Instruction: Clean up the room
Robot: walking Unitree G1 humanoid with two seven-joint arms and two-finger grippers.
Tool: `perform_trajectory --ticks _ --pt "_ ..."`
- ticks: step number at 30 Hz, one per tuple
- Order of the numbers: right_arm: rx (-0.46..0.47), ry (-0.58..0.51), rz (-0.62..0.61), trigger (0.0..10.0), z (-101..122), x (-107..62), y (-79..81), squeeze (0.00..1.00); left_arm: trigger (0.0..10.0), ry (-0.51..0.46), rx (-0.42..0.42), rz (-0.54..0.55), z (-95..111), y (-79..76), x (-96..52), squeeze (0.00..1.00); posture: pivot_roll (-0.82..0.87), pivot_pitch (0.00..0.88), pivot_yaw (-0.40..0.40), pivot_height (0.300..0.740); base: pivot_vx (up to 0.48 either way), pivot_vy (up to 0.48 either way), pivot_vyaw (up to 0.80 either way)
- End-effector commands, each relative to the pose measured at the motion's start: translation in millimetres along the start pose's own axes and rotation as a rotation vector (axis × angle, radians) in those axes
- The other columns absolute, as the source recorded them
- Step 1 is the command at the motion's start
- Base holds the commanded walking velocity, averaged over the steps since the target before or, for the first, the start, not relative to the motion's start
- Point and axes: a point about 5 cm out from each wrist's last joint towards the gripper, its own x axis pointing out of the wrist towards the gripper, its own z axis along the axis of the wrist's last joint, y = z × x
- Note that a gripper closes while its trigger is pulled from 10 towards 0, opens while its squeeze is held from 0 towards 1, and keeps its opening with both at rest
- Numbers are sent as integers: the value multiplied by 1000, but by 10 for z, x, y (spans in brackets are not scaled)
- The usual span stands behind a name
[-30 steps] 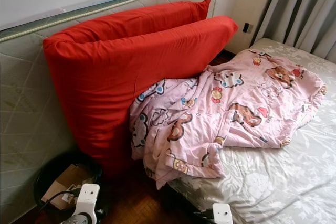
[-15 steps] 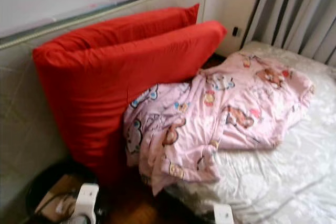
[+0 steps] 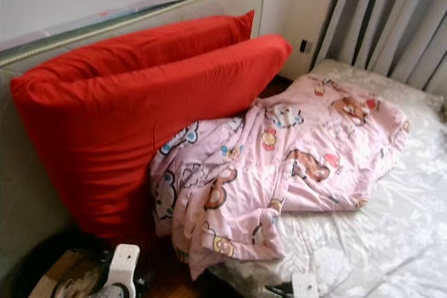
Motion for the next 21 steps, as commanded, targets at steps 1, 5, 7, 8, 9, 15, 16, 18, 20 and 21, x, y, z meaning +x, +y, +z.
perform_trajectory --ticks 1,5,7,8,9,15,16,18,20,21 --pt "3 -6 15 10000 12 10 59 0 10000 21 3 7 -45 30 -10 0 -25 22 -47 740 255 0 0" --pt "3 -8 18 10000 14 9 60 0 10000 20 3 7 -43 29 -9 0 -25 23 -47 740 255 0 0" --pt "6 -13 22 10000 18 9 62 0 10000 20 3 7 -43 29 -9 0 -25 23 -47 740 257 0 0" --pt "8 -17 25 10000 22 9 64 0 10000 20 3 7 -42 29 -9 0 -25 25 -47 740 255 0 0" --pt "8 -21 29 10000 26 9 67 0 10000 20 2 7 -42 29 -9 0 -25 25 -47 740 255 0 0" --pt "1 -24 35 10000 31 10 69 0 10000 21 10 11 -46 38 -11 0 -25 24 -47 740 127 0 0" --pt "1 -24 36 10000 31 10 70 0 10000 21 18 14 -46 42 -11 0 -25 24 -47 740 0 0 0" --pt "6 -23 37 10000 28 9 69 0 10000 21 22 18 -47 44 -11 0 -25 26 -47 740 0 0 0" --pt "40 -60 54 10000 52 5 82 0 10000 -12 26 23 21 46 0 0 -27 33 -45 740 0 0 0" --pt "64 -95 60 10000 77 1 86 0 10000 -62 29 26 135 53 17 0 -31 35 -44 740 0 0 0"
